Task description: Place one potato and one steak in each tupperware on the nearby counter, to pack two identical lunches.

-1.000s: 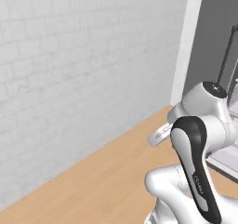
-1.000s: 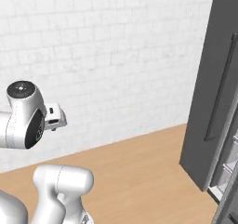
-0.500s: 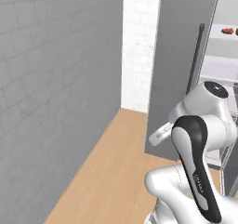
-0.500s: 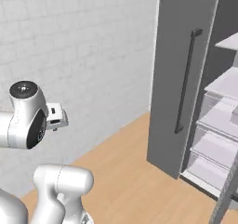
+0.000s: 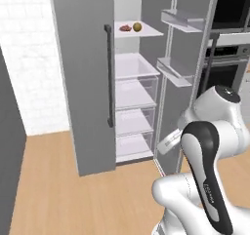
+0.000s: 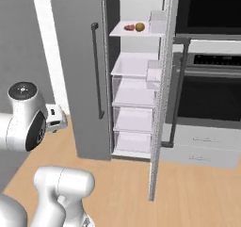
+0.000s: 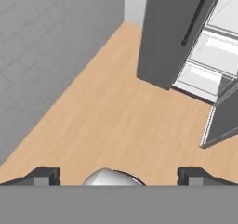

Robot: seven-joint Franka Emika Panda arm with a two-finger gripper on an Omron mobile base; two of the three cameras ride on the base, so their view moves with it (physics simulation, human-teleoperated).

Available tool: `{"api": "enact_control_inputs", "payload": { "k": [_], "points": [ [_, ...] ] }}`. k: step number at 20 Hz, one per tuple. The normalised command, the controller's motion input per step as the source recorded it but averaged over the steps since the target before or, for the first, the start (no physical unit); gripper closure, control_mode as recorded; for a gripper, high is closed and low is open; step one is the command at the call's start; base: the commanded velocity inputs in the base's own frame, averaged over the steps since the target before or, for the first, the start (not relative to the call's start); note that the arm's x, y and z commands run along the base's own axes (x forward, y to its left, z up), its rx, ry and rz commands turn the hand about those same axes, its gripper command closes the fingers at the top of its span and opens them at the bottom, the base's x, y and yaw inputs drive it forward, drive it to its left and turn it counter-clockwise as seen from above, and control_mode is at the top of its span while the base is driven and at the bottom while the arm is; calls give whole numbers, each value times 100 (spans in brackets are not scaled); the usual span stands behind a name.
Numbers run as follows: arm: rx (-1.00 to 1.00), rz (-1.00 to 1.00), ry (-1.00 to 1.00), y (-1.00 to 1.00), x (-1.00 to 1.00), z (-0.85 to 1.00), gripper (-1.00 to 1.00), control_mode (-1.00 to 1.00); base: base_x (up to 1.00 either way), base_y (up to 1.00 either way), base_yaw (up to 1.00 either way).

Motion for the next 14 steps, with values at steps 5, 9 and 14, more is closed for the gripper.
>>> {"api": "enact_control_inputs", "payload": {
  "k": [5,9,14],
  "points": [
    [0,0,0,0,0,0,-100,100,90,44,-56],
    [0,0,0,0,0,0,-100,100,100,40,-19],
    [0,0,0,0,0,0,-100,100,96,12,-15]
  ]
}}
